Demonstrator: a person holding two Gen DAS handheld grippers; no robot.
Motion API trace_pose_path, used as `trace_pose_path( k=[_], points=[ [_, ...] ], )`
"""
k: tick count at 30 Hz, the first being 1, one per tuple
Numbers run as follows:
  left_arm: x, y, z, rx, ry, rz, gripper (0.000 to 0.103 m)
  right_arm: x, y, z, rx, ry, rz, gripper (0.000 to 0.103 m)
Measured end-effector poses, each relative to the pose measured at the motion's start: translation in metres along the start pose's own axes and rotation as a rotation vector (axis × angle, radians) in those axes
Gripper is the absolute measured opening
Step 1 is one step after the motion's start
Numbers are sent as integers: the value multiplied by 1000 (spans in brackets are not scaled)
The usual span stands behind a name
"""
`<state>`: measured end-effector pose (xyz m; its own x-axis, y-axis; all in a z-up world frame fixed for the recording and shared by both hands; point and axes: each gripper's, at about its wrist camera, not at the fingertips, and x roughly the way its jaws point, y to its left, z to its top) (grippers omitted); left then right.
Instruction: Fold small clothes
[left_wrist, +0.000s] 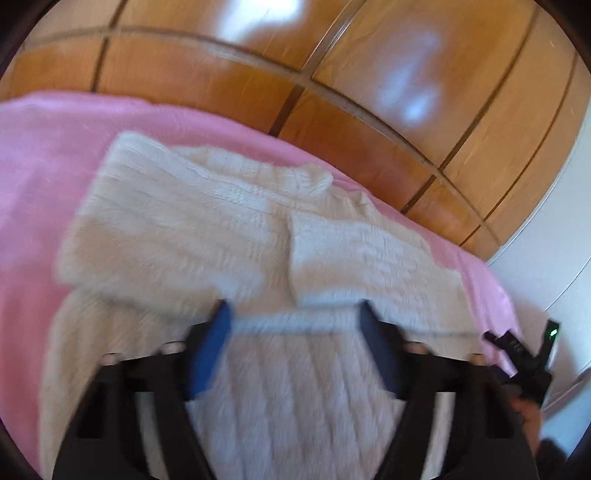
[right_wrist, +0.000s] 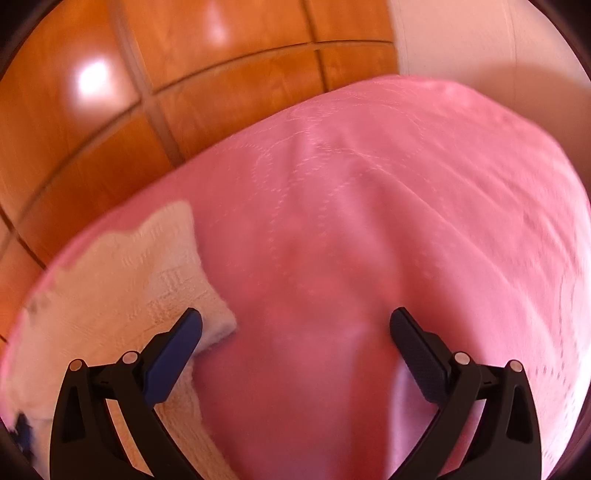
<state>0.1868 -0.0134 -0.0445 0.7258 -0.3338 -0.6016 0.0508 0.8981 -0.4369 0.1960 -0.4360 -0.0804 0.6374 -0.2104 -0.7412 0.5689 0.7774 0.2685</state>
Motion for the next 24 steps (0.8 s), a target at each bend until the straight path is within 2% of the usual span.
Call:
trace_pose_path(
  k=[3, 7, 11, 16, 17, 19, 20, 22, 24],
  points=[
    [-15, 4, -13, -9, 10, 34, 79, -8, -11, -3, 32, -3, 63, 101],
    [-36, 13, -28, -29, 9, 51, 80, -34, -11, -22, -43, -2, 157, 101],
    [-59, 18, -41, 16, 0, 67, 83, -53, -16, -42, -111, 26, 282, 98],
    [-87, 39, -53, 3, -14, 91, 83, -78, -35, -61, -103, 78, 481, 72],
    [-92, 46, -56, -4, -10, 88, 83, -82, -41, -66, -81, 95, 522, 70],
    [-100, 55, -61, -7, -3, 91, 83, -89, -51, -73, -60, 126, 570, 59],
    [-106, 61, -65, -4, 3, 102, 83, -91, -56, -76, -56, 141, 584, 57],
    [-113, 72, -70, -10, 22, 88, 78, -94, -64, -85, -57, 177, 613, 51],
    [-123, 79, -77, -10, 35, 73, 69, -98, -71, -94, -65, 208, 637, 49]
  ],
)
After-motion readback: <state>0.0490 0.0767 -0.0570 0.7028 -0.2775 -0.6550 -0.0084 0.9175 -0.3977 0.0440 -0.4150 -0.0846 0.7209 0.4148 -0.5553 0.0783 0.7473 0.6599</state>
